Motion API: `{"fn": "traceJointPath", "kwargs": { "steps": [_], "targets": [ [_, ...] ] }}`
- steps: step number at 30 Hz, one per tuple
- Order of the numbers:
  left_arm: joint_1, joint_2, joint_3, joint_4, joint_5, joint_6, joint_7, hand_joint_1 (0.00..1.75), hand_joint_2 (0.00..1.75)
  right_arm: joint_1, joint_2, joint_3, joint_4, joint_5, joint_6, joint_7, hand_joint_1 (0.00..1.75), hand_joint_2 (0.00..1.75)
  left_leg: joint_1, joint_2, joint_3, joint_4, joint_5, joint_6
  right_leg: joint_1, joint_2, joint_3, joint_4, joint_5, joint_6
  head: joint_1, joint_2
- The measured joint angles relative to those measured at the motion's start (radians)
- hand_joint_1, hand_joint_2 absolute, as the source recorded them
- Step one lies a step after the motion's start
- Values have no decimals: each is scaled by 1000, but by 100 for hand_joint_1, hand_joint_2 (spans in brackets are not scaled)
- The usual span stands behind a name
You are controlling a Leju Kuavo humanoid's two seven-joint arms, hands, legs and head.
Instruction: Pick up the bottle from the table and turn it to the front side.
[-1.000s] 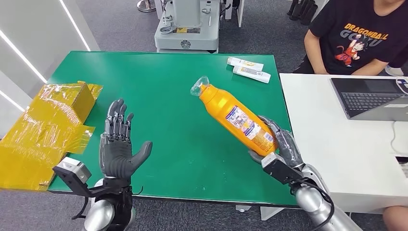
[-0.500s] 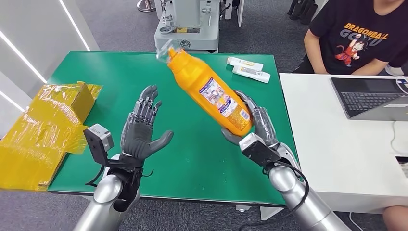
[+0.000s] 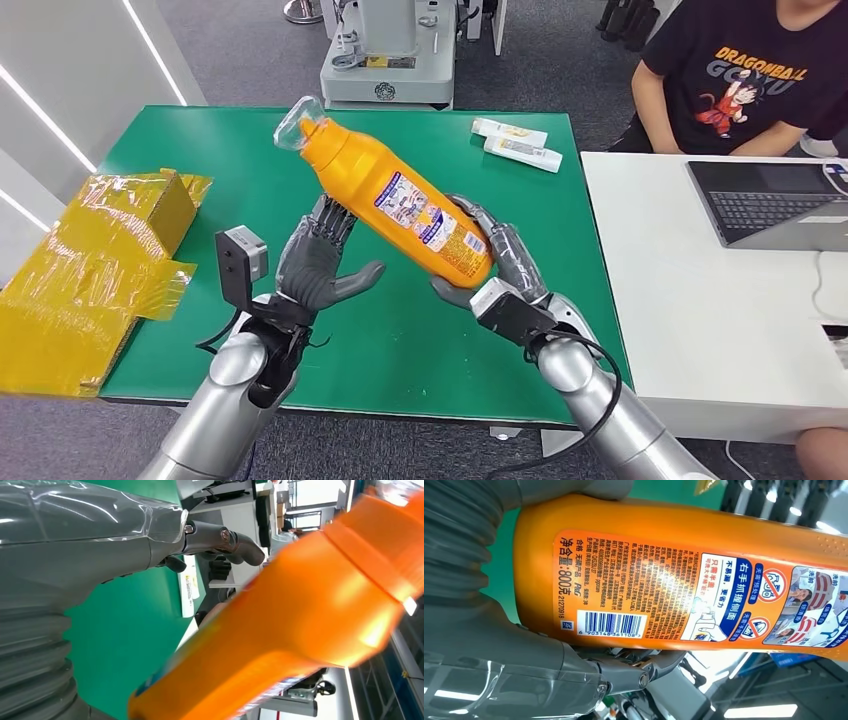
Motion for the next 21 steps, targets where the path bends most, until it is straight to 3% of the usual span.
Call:
{"fn": "traceJointPath", "kwargs": {
  "steps": [21],
  "targets": [
    [-53,-13,-2,55,-7,70,-19,0,175,-7,82,59,203,22,98,-15,175,175,0,0,0,0,0,0,0,0,0,0,0,0,0,0]
  ]
}}
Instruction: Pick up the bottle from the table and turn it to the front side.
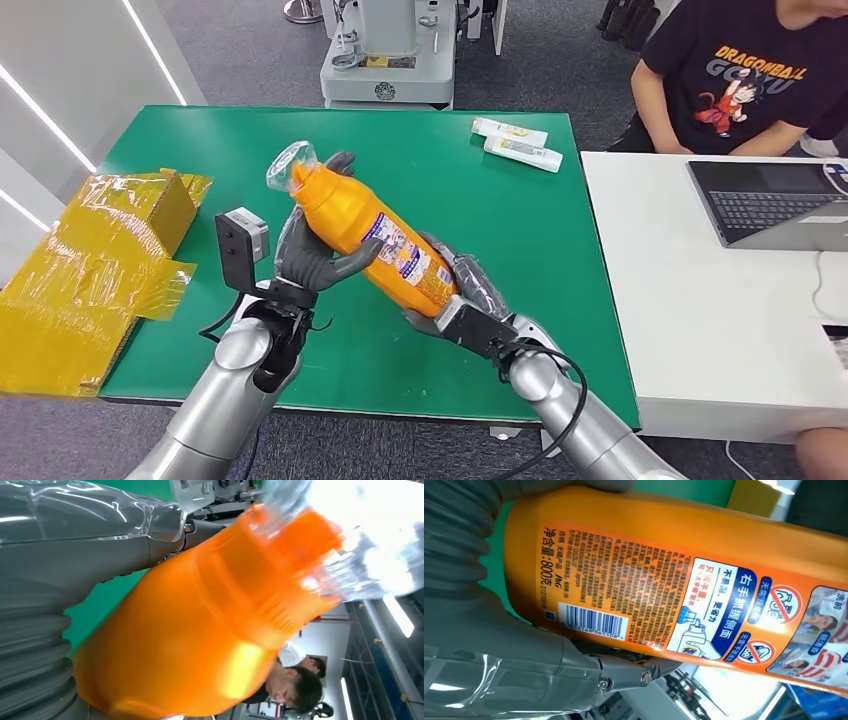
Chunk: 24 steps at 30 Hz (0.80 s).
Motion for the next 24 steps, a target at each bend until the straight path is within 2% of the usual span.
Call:
{"fn": "traceJointPath", "kwargs": {
  "steps": [24],
  "targets": [
    [-1,6,-4,21,5,-3,1,0,175,-11,1,15,64,5,9,-4,175,175,0,0,0,0,0,0,0,0,0,0,0,0,0,0]
  ]
}}
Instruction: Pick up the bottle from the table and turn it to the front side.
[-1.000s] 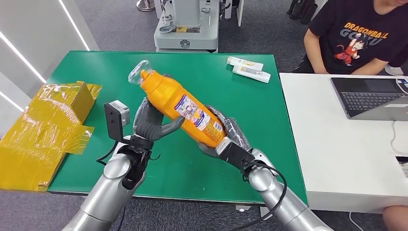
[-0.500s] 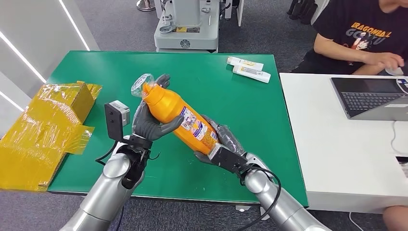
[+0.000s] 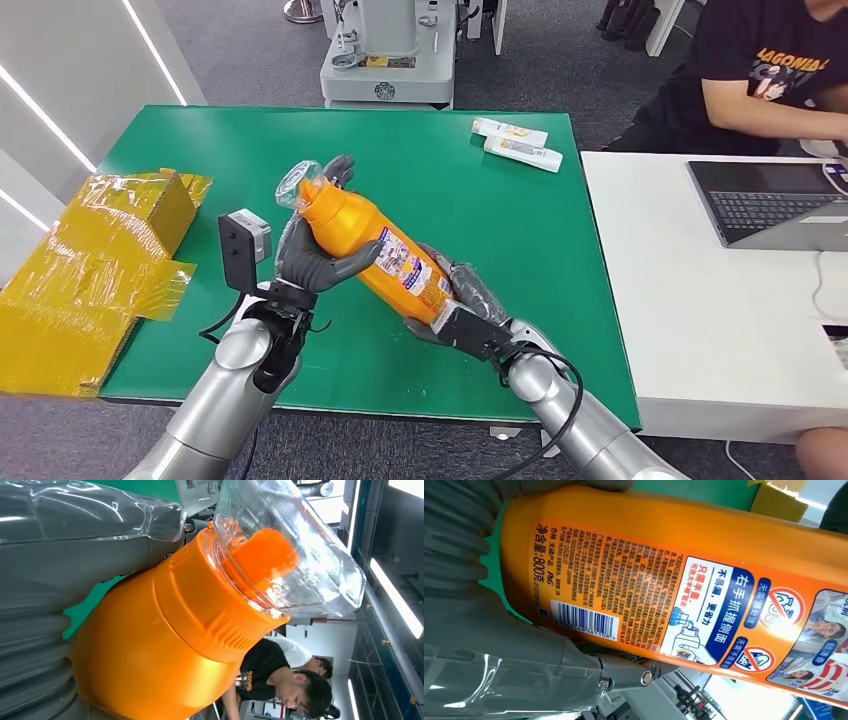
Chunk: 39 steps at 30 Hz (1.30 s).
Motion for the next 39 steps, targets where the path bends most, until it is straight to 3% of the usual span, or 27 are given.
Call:
{"fn": "traceJointPath", "kwargs": {
  "steps": [3,4,7,8,16,33,34,37,39],
  "targets": [
    [-1,0,-5,8,4,-5,4,0,175,0,0,0,1,0,-2,0,175,175,0,0,0,0,0,0,0,0,0,0,0,0,0,0],
    [-2,-1,-8,12,5,-6,5,13,175,-1,-1,0,2,0,-3,0,175,175,0,0,0,0,0,0,0,0,0,0,0,0,0,0],
    [-5,-1,-16,24,10,-13,7,144,175,-2,-4,0,3,0,-3,0,175,175,0,0,0,0,0,0,0,0,0,0,0,0,0,0],
    [-6,-1,-18,28,14,-18,8,175,175,-2,-5,-1,3,0,-3,0,175,175,0,0,0,0,0,0,0,0,0,0,0,0,0,0],
    [-5,0,-21,60,57,-56,19,175,175,9,-21,-23,-4,-14,-57,0,175,175,0,0,0,0,0,0,0,0,0,0,0,0,0,0],
    [-8,0,-21,79,64,-58,18,175,175,42,-29,-48,-60,14,-62,20,175,175,0,0,0,0,0,0,0,0,0,0,0,0,0,0],
    [-8,0,-21,79,64,-58,18,175,175,42,-29,-48,-61,14,-62,20,140,175,0,0,0,0,0,0,0,0,0,0,0,0,0,0],
    [-9,0,-21,79,64,-58,18,175,175,42,-29,-49,-62,14,-63,21,9,175,0,0,0,0,0,0,0,0,0,0,0,0,0,0],
    [-8,0,-21,79,64,-57,18,175,175,40,-29,-49,-62,14,-67,24,0,175,0,0,0,0,0,0,0,0,0,0,0,0,0,0]
  ]
}}
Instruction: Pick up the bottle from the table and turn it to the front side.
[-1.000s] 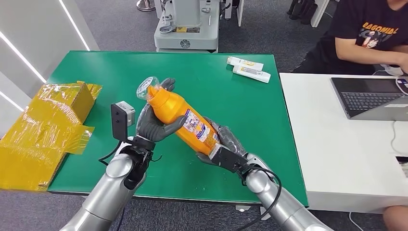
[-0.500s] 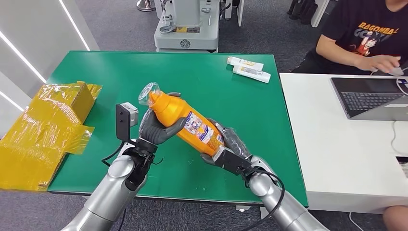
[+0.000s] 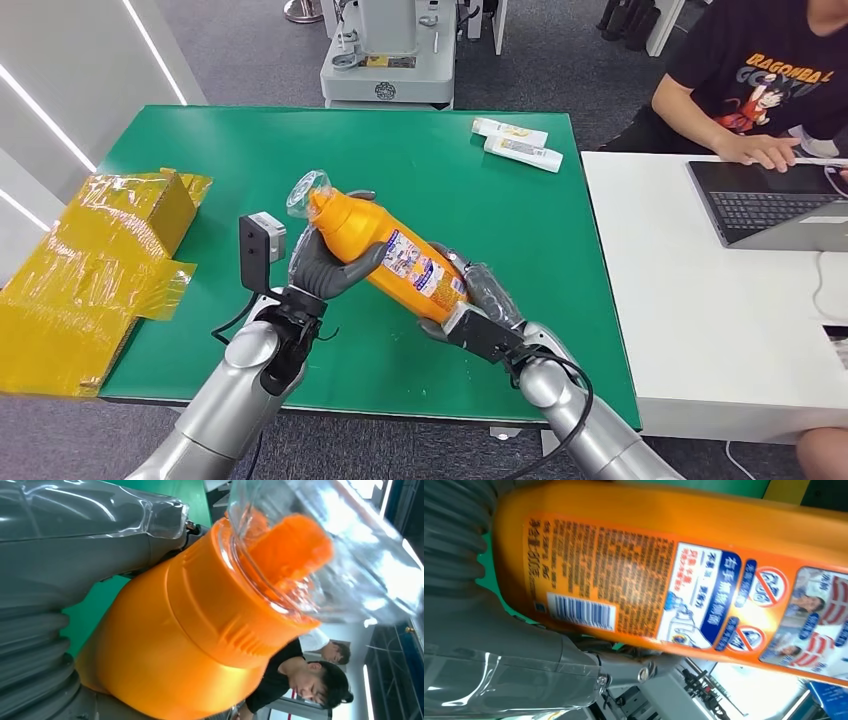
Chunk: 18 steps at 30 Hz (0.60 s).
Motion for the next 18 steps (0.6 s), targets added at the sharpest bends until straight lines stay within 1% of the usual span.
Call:
{"fn": "traceJointPath", "kwargs": {
  "steps": [7,12,15,18],
  "targets": [
    [1,1,0,-1,5,12,-1,175,175,-2,-1,0,-27,13,-54,23,0,175,0,0,0,0,0,0,0,0,0,0,0,0,0,0],
    [2,3,3,-9,7,33,-3,175,175,23,-3,0,-93,65,-144,115,0,175,0,0,0,0,0,0,0,0,0,0,0,0,0,0],
    [8,5,7,-24,7,45,-2,175,175,55,-4,-1,-154,61,-190,169,0,175,0,0,-1,0,0,0,0,-1,0,0,0,0,0,0],
    [14,7,9,-35,7,51,0,175,175,83,-4,-3,-210,46,-210,192,0,175,0,-1,-1,0,0,0,0,-1,0,0,0,0,0,0]
  ]
}}
